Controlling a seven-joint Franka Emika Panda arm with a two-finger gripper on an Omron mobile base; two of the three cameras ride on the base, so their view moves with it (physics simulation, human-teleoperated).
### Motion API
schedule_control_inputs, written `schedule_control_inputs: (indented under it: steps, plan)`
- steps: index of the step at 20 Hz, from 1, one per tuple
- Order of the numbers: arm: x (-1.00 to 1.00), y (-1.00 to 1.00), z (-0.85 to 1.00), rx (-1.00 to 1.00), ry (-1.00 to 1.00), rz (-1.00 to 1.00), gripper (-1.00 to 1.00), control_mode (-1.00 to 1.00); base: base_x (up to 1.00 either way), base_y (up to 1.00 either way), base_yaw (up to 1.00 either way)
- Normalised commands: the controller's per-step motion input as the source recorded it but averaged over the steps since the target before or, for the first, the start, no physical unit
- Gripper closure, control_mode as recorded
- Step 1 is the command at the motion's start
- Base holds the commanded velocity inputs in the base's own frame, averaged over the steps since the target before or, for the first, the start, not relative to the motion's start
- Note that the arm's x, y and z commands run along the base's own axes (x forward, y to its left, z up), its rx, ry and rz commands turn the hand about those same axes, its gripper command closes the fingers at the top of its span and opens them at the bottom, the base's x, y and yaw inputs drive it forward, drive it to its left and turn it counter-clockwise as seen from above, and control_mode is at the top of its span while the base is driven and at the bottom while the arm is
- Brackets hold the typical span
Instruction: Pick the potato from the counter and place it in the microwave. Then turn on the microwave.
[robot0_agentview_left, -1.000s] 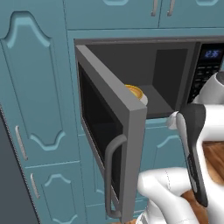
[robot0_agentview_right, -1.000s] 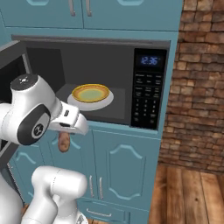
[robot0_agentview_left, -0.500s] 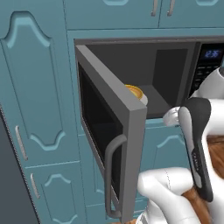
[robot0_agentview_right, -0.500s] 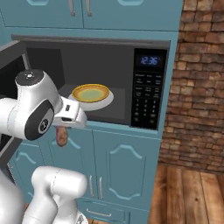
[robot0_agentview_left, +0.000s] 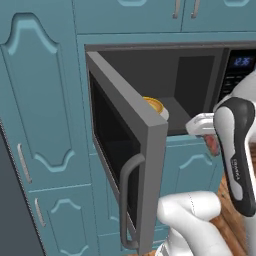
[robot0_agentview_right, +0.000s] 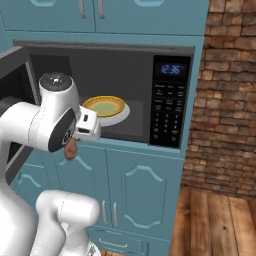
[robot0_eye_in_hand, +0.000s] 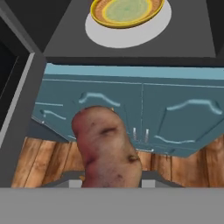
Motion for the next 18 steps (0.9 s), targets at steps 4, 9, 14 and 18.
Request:
schedule_control_inputs:
  steps: [4, 9, 14, 18]
  plan:
    - [0.14, 0.15, 0.09, 0.07, 0.01, 0.10, 1.00, -1.00, 0.00, 0.00, 0.00]
    - [0.08, 0.23, 0.02, 0.00, -0.06, 0.03, 1.00, -1.00, 0.00, 0.00, 0.00]
    - [0.20, 0.15, -0.03, 0.00, -0.16, 0.00, 1.00, -1.00, 0.00, 0.00, 0.00]
    - [0.26, 0.11, -0.05, 0.01, -0.22, 0.00, 1.00, -1.00, 0.00, 0.00, 0.00]
